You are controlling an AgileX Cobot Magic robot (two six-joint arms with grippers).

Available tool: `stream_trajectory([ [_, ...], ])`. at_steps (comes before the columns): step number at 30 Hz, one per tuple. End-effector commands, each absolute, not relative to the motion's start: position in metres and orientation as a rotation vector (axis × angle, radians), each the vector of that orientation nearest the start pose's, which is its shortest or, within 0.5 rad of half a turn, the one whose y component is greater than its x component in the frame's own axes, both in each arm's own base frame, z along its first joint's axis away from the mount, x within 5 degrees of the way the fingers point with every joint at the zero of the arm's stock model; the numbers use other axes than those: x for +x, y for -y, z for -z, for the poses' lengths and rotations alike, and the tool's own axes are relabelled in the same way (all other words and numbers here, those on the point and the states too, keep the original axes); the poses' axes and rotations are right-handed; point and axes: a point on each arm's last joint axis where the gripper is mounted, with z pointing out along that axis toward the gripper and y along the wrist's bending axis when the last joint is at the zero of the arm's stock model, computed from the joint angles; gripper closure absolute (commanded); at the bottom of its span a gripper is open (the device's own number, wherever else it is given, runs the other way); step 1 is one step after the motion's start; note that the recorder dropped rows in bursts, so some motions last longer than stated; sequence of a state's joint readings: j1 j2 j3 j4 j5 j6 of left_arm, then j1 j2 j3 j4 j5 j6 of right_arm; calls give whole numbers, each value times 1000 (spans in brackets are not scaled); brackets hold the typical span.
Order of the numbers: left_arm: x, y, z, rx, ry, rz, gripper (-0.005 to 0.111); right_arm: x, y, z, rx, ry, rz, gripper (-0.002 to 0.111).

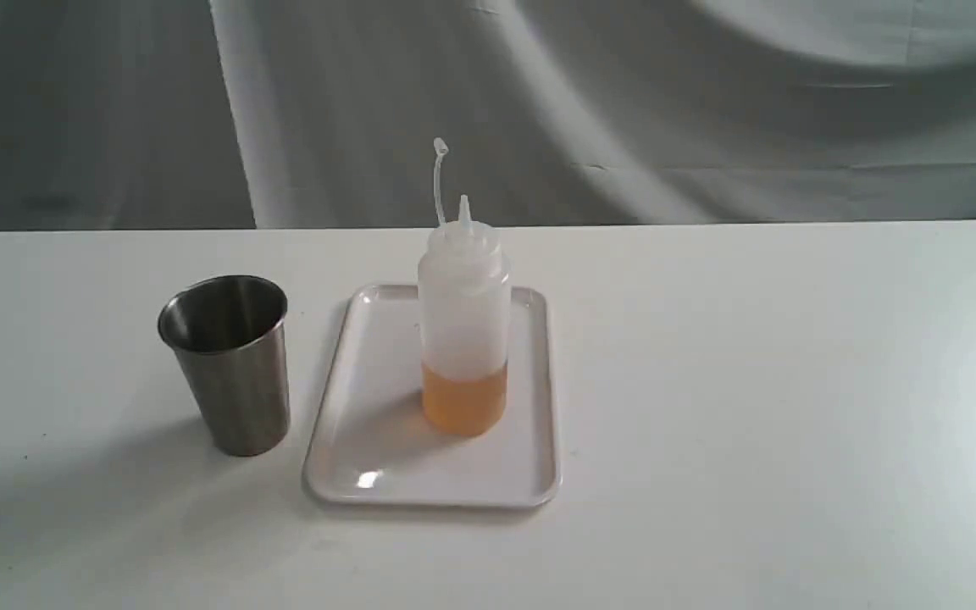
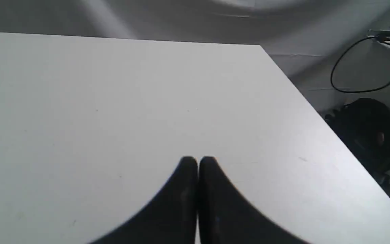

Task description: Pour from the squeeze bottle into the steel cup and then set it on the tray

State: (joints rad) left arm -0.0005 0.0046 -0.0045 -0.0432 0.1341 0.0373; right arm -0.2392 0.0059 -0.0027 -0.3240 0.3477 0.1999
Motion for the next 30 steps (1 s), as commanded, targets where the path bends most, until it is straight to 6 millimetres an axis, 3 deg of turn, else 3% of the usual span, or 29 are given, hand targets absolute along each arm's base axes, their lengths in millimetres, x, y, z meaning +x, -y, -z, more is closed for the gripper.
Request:
stream_trajectory([
  [1,56,1,-201,-4,-1616,13,98,50,20,-183,172,-1826,334,108],
  [30,56,1,-201,-3,-1616,13,98,50,19,-183,189,-1820,308,108],
])
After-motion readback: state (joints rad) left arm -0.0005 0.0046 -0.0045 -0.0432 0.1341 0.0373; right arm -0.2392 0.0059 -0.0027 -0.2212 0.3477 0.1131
